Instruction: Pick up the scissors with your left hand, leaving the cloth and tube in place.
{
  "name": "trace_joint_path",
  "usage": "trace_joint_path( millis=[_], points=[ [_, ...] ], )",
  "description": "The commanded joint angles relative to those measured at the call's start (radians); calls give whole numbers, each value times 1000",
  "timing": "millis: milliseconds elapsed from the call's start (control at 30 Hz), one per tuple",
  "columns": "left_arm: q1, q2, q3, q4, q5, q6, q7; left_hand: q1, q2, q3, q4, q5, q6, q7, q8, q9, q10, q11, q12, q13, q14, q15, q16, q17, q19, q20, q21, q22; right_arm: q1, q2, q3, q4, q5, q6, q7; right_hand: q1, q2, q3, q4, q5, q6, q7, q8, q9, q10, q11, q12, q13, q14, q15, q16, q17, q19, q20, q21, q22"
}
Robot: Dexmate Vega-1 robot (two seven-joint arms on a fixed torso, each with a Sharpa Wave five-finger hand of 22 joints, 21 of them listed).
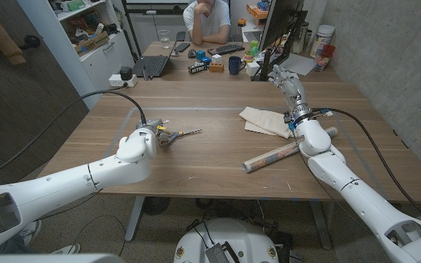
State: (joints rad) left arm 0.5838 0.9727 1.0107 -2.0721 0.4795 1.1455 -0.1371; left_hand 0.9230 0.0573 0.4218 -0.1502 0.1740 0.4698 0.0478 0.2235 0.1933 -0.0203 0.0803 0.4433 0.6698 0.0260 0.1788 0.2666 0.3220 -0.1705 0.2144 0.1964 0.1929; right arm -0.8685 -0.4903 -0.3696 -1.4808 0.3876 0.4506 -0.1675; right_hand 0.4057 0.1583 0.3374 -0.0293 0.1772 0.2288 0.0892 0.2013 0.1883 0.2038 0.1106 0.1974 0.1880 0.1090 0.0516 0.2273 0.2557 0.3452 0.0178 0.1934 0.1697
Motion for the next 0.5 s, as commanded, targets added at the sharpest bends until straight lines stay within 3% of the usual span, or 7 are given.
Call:
trace_joint_path(
  millis=[33,500],
  points=[
    [-3,-2,-4,8,16,-26,-20,9,8,0,-7,3,1,-8,1,2,2,-1,-1,2,-2,-4,7,1,-36,1,7,3,0,3,3,10,3,-2,-8,-9,2,-4,3,-2,8,-6,-2,2,5,-4,3,6,8,0,3,1,1,-2,3,5],
    [-9,-23,-3,13,41,-18,-44,16,14,1,-9,3,8,-9,-1,3,6,-2,-1,3,0,-2,9,0,-36,1,9,3,-2,-1,6,3,7,-42,-29,-11,3,-5,4,-2,8,-6,-3,2,4,-3,2,6,9,-1,3,1,0,-2,3,5]
  ],
)
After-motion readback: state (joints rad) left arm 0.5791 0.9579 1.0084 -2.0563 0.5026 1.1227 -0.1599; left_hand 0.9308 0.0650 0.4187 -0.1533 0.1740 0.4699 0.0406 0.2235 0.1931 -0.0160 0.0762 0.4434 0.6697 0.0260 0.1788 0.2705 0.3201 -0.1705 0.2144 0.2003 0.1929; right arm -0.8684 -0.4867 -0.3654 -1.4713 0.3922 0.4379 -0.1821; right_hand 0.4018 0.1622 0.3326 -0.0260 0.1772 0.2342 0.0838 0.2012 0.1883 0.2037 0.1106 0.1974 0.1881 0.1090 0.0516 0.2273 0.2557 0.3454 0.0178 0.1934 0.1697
